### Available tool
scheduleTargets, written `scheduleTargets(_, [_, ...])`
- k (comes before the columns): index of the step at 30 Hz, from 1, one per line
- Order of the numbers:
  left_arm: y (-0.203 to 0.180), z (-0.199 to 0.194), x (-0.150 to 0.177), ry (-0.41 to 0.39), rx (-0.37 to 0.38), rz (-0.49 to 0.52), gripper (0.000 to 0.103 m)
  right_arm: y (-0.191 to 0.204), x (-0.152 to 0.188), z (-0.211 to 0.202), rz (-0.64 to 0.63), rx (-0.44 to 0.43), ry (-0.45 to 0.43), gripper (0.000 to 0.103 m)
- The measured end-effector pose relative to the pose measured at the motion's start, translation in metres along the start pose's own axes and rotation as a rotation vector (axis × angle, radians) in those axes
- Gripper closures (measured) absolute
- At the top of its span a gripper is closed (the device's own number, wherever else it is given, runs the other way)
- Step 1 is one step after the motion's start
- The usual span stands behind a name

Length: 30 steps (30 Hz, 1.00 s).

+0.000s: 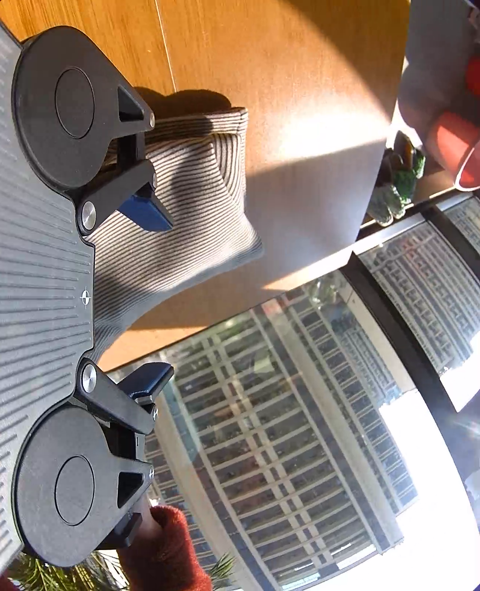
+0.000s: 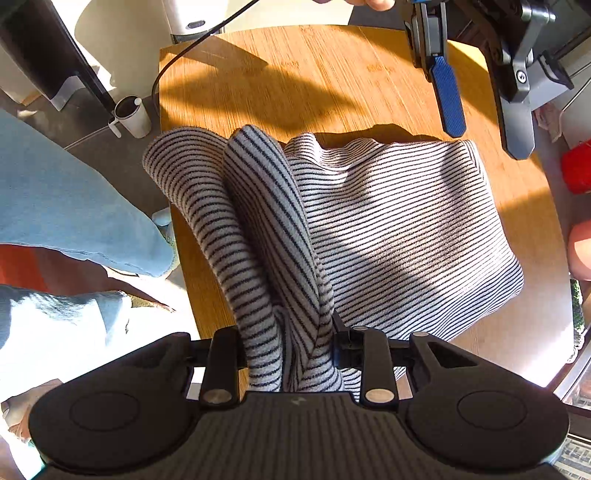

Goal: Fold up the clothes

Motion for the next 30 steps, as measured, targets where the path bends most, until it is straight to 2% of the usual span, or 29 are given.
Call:
scheduleTargets(4, [0.042,0.026,-0.008,0.068,-0.099,-0.108,0.034,-0.036,-0.013,-0.026,0.036,-0.055,-0.031,0.075])
scheduleTargets(6, [0.056,0.028,-0.009,0.06,-0.066,-0.202,0.036,-0.058,-0.02,-0.037,0.063,-0.073,-0.049,0.075])
scheduleTargets(9, [0.065,0.03,-0.007,0.071,-0.021,-0.273,0.035,-0.089,-0.031,-0.053,0.103,-0.099,-0.077,0.074])
scheduleTargets(11, [0.068,0.039,-0.005,0.103,-0.015,-0.312,0.035,-0.121,-0.033,-0.035,0.126,-0.099,-0.081,0.073])
scheduleTargets(14, [0.078,0.034,0.005,0.062,0.008,-0.403,0.039,-0.156,-0.032,0.001,0.148,-0.101,-0.071,0.073])
scheduleTargets(16, [0.087,0.029,0.01,0.013,0.026,-0.468,0.039,-0.164,-0.031,0.018,0.117,-0.117,-0.079,0.072])
scheduleTargets(19, [0.088,0.013,0.015,-0.069,0.009,-0.501,0.039,-0.172,-0.031,0.04,0.104,-0.158,-0.112,0.07])
scheduleTargets(23, [0.087,0.003,0.024,-0.13,0.01,-0.55,0.038,-0.192,-0.024,0.057,0.225,-0.297,-0.135,0.069])
scheduleTargets(24, [0.082,-0.01,0.023,-0.162,-0.009,-0.537,0.033,-0.197,-0.022,0.061,0.256,-0.34,-0.135,0.068])
scheduleTargets(25, [0.077,-0.019,0.022,-0.198,-0.044,-0.511,0.021,-0.206,-0.017,0.067,0.319,-0.402,-0.124,0.068])
scheduleTargets(27, [0.062,-0.045,0.022,-0.271,-0.124,-0.443,0.006,-0.218,-0.008,0.083,0.458,-0.527,-0.102,0.067])
scheduleTargets(30, [0.028,-0.073,0.018,-0.305,-0.185,-0.363,0.005,-0.233,0.002,0.098,0.604,-0.667,-0.094,0.066])
Point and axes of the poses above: each gripper's, at about its wrist camera, not at the fingertips, and z roughly the way its jaws point, y to its left, x to its underside, the point moved 6 cm from there along z, roughly the way its jaws point, and after that the axes turned 3 degrees about x, right-handed, at the moved point
